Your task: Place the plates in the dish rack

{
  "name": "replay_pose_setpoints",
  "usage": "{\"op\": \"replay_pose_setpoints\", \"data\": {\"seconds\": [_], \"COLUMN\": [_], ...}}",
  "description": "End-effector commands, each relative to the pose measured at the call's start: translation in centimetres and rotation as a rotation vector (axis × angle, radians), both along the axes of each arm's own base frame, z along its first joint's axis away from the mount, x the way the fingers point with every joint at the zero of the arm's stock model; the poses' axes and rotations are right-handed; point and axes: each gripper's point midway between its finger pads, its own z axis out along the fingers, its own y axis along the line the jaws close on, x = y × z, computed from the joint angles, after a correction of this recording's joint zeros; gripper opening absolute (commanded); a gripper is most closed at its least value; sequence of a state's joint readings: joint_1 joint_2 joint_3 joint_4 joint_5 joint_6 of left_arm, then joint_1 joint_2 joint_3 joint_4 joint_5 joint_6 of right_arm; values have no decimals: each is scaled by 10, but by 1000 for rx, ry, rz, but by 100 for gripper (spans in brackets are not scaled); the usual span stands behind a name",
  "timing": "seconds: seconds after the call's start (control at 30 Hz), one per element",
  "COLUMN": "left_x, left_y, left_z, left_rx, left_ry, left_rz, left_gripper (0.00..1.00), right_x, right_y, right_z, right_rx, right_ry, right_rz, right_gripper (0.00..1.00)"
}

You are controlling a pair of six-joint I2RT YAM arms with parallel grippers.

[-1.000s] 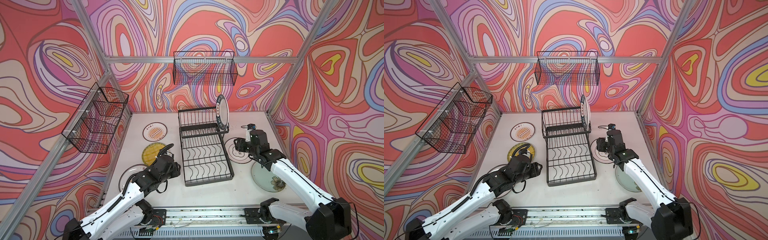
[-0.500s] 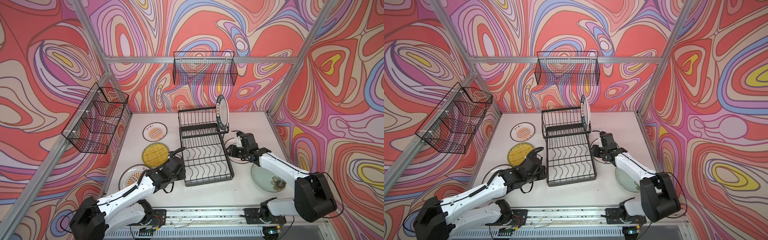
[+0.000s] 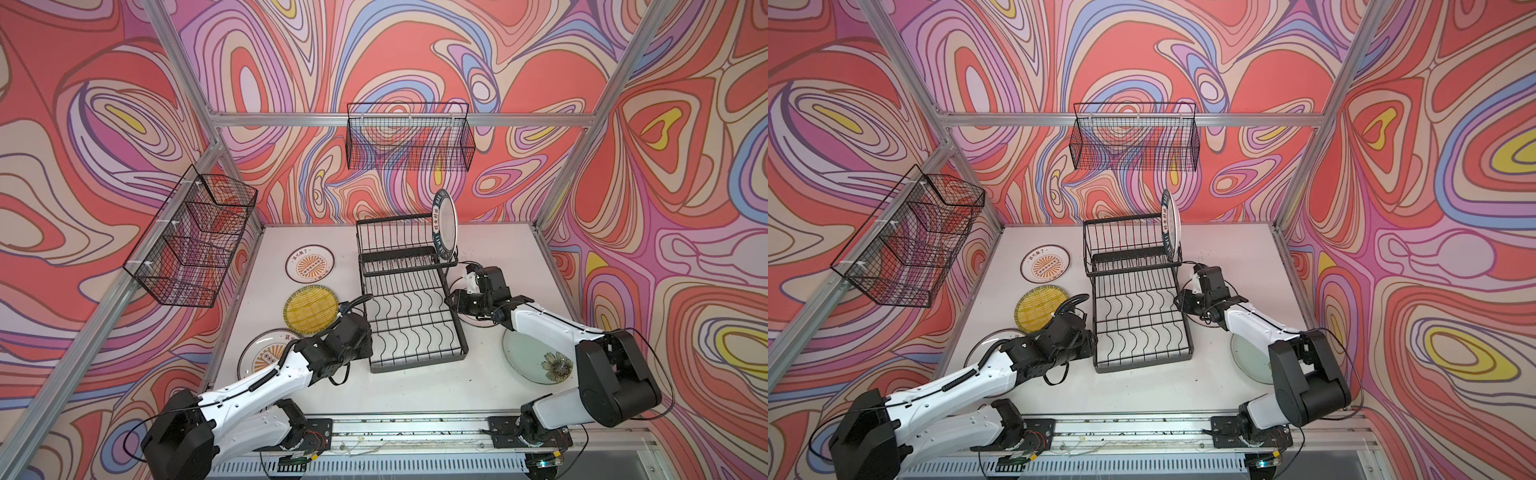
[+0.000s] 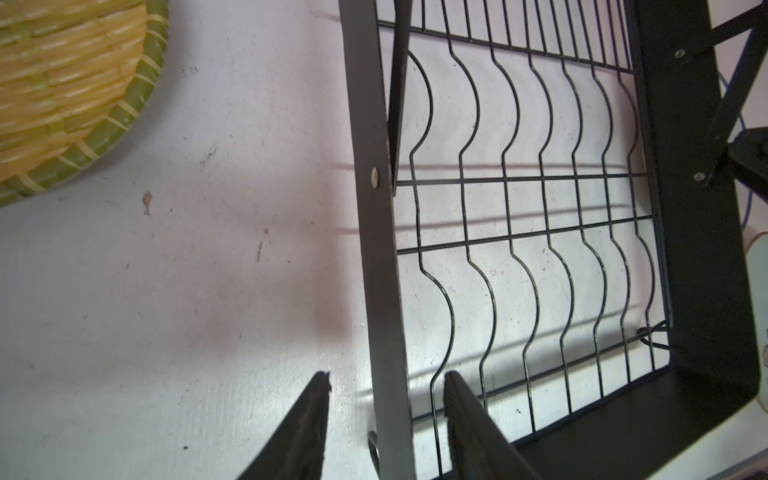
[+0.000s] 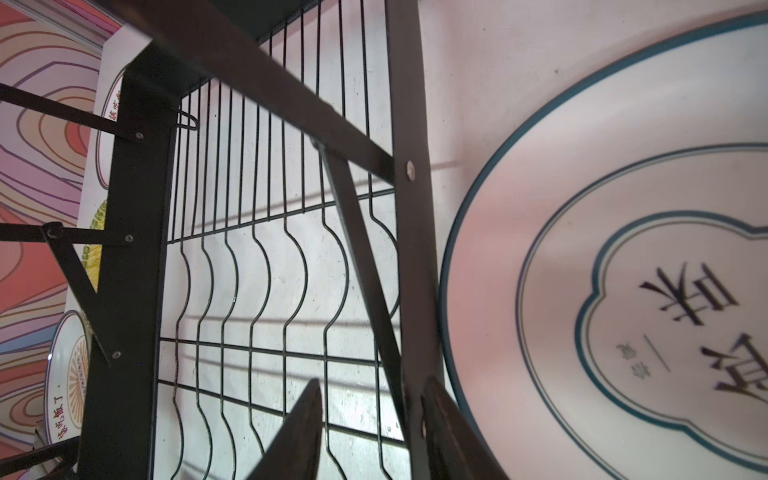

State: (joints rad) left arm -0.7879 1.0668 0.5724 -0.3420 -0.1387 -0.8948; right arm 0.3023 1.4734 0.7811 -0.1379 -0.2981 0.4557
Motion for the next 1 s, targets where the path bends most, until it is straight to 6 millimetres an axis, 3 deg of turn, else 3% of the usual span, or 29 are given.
{"op": "replay_pose_setpoints", "data": {"seconds": [0.0, 0.5, 0.63, 0.97], "left_x": [-1, 0, 5, 15], "left_y": [-3, -7, -18, -24], "left_z": [-7, -19, -16, -17], "left_rx": [-14, 16, -18, 5], "left_ry": [7, 24, 11, -5], "left_rz": [8, -19, -41, -46], "left_gripper": [48, 45, 44, 43], "right_x": [4, 19, 22, 32], "right_y": [7, 15, 18, 23], "right_z": [-2, -4, -3, -5], "right_rx": [29, 72, 83, 103], "right_ry": [-3, -11, -14, -17], "right_rz": [13, 6, 9, 8], "right_gripper": [39, 35, 33, 27]}}
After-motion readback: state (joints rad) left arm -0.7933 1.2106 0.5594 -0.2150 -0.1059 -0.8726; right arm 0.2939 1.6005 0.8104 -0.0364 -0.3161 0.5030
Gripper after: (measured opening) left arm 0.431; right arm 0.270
